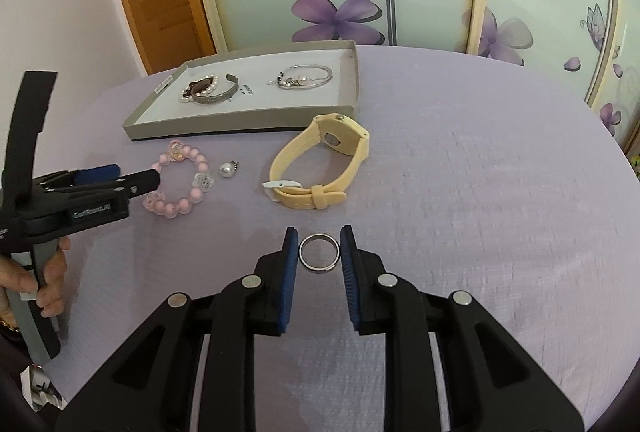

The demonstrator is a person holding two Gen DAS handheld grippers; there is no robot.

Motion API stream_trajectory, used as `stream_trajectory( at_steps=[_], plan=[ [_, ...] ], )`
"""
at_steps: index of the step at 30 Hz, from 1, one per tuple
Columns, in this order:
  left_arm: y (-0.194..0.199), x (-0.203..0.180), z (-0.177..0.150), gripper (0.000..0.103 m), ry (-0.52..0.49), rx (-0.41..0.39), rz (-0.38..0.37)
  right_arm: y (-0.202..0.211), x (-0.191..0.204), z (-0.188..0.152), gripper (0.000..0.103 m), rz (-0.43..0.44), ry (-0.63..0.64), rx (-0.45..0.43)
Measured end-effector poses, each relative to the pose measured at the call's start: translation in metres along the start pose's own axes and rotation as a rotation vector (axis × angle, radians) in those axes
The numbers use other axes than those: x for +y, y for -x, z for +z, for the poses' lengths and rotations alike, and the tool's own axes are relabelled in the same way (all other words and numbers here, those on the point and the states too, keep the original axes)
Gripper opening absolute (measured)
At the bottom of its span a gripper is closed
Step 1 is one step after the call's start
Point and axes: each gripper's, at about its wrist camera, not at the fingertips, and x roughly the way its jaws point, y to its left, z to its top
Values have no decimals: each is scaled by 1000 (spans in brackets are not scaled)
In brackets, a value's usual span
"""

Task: Organize jewelry
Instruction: 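Lower the right tool onto the silver ring and close on it, then grasp the pink bead bracelet with the left tool while the right tool holds the ring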

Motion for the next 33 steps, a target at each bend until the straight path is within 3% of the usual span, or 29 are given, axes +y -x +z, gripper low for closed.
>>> stream_trajectory(
  at_steps=[2,5,9,17,26,33],
  plan=[
    [-5,-1,2,70,22,8,-25,-1,-2,0,22,-1,-3,2],
    [-9,-5,3,58,19,4,-13,-1,-5,0,22,-1,-10,1],
    [-7,-4,1,16,1,-11,-1,2,-3,3,22,5,-11,-9],
    [5,17,-4,13,10,-30,-48,9,9,7,22,32,9,-26],
    [78,50,24,13,55,-215,-81,20,26,21,22,61,36,-70],
    [110,68,38,13,92,-288,-83,26,39,32,22,71,65,-96]
  ],
)
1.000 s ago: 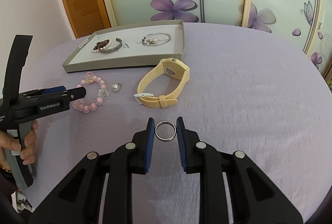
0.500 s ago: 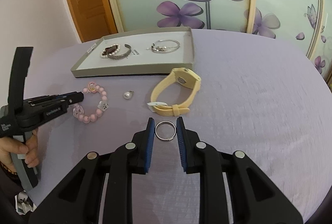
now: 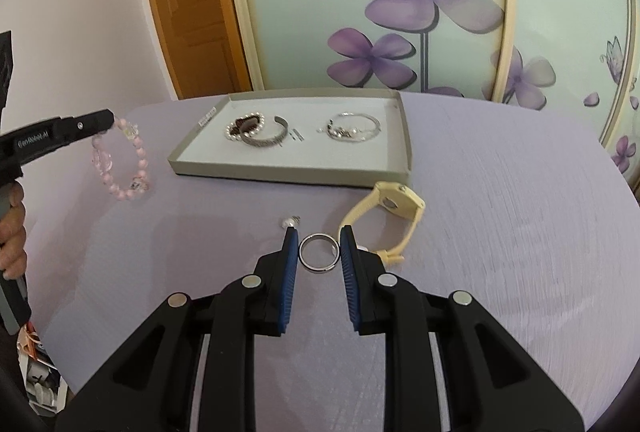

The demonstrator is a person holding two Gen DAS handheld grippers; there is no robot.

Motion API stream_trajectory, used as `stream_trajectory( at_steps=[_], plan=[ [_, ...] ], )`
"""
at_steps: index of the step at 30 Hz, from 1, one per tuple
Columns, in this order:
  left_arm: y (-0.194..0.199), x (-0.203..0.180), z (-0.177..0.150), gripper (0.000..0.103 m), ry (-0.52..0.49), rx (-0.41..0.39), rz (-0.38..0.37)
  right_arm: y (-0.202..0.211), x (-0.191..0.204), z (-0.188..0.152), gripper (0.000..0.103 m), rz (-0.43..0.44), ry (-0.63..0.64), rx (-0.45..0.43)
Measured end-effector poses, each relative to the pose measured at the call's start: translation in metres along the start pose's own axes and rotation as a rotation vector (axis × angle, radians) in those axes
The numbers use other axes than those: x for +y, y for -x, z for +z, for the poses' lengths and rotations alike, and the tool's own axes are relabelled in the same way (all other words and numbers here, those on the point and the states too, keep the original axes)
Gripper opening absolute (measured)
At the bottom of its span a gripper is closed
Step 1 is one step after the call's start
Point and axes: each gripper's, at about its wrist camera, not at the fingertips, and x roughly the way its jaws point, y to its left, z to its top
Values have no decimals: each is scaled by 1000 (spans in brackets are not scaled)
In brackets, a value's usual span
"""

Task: Organize jewelry
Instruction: 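Grasp the pink bead bracelet with the left tool while the right tool holds the ring, then carry the pink bracelet and silver ring into the tray and open both tools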

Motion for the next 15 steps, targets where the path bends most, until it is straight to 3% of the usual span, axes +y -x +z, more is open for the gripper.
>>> stream_trajectory(
  at_steps=[15],
  plan=[
    [13,7,5,13,16,-31,-8,0,8,12,22,4,23,-23]
  ],
)
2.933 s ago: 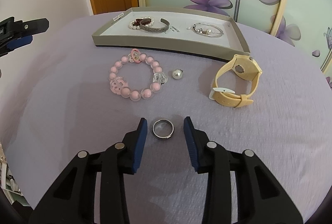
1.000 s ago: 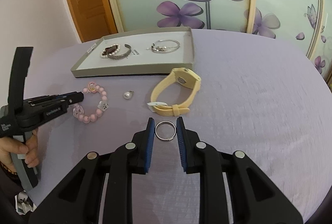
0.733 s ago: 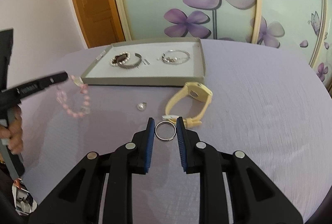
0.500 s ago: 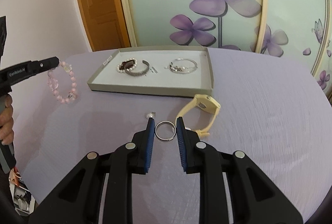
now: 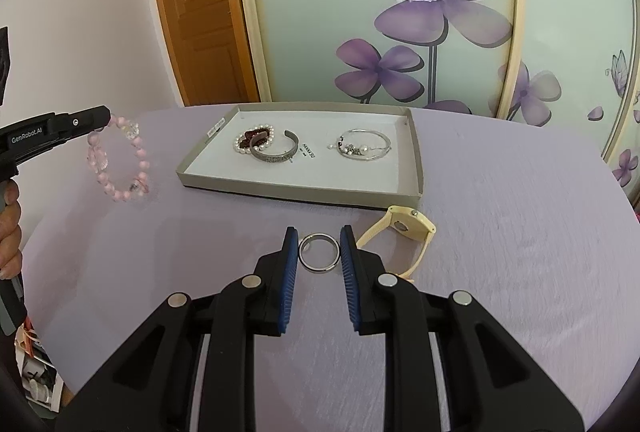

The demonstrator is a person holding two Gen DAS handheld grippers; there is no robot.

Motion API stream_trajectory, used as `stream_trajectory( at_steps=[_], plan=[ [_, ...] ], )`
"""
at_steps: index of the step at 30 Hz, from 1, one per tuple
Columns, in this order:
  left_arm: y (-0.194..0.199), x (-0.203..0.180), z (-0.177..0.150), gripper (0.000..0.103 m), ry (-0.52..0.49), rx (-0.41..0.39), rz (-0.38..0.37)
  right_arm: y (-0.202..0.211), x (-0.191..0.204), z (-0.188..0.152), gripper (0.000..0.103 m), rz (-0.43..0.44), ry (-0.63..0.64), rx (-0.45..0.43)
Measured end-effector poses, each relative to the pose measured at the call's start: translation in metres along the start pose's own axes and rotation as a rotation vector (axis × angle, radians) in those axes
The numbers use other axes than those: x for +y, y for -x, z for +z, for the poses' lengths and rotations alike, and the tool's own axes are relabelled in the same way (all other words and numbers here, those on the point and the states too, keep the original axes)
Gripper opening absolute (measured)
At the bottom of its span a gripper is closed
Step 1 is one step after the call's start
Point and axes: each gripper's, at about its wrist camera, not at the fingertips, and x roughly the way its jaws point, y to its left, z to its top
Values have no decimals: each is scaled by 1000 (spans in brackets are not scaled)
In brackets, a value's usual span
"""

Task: Organize jewelry
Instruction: 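Carry the pink bracelet and silver ring into the tray and open both tools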

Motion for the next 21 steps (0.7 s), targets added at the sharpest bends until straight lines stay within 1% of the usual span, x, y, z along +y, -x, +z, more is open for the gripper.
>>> stream_trajectory(
  at_steps=[8,11,17,21],
  plan=[
    [2,-9,6,13,-26,-15,-10,-3,-7,7,22,-14,-12,-10],
    [2,-11,12,13,-30,-23,-13,-6,-10,16,22,-28,-10,-22],
    [-4,-14,29,13,-21,-35,-28,-22,-20,47,22,-51,-23,-52],
    [-11,-20,40,13,-34,-47,-44,-47,-24,69,22,-72,-12,-35]
  ],
)
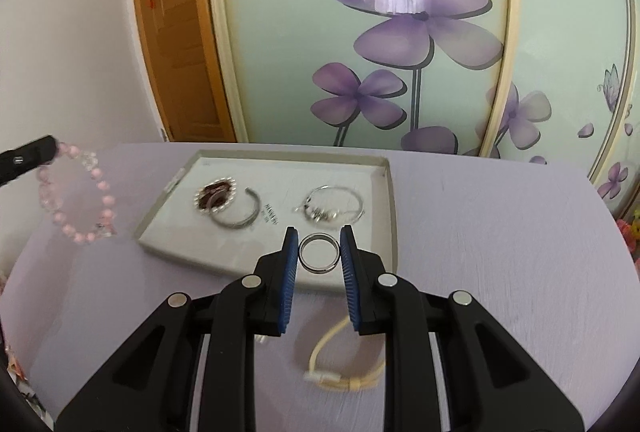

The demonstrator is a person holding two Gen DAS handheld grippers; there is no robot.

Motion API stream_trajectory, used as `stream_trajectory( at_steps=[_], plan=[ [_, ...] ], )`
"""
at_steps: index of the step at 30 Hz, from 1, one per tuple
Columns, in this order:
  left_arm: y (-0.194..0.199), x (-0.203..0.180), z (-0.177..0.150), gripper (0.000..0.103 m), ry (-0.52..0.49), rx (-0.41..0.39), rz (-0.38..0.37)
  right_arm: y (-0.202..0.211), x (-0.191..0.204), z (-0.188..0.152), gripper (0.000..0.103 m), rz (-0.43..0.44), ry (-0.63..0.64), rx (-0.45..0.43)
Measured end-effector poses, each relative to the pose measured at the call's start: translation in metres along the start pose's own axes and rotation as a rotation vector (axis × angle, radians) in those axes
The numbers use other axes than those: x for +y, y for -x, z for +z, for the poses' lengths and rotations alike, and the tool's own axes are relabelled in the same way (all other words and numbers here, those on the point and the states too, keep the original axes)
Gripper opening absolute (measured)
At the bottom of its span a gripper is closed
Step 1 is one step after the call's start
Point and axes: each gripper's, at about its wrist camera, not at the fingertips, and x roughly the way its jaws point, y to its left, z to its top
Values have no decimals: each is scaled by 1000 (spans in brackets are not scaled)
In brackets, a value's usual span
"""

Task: Organize jewelry
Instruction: 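Carry the pink bracelet and silver ring into the tray and open both tools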

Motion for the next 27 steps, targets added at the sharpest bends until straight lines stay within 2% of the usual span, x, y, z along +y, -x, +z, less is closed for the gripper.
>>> stream_trajectory(
  at_steps=[7,13,17,19,21,27],
  plan=[
    [-28,-7,20,13,-11,11,-20,-58,-7,17,22,10,-24,95],
    [-48,-15,29,13,-23,26,-37,-86,-10,21,22,8,-43,132],
    [-60,-18,30,13,-23,40,-47,-91,-12,20,24,33,-61,142],
    [-67,-18,29,13,-26,50,-48,-89,-13,18,34,44,-69,141],
    [-70,-19,26,13,-30,57,-48,-86,-14,17,39,43,-64,132],
    [-86,-20,24,13,-18,85,-56,-80,-17,16,39,33,-52,116]
  ],
)
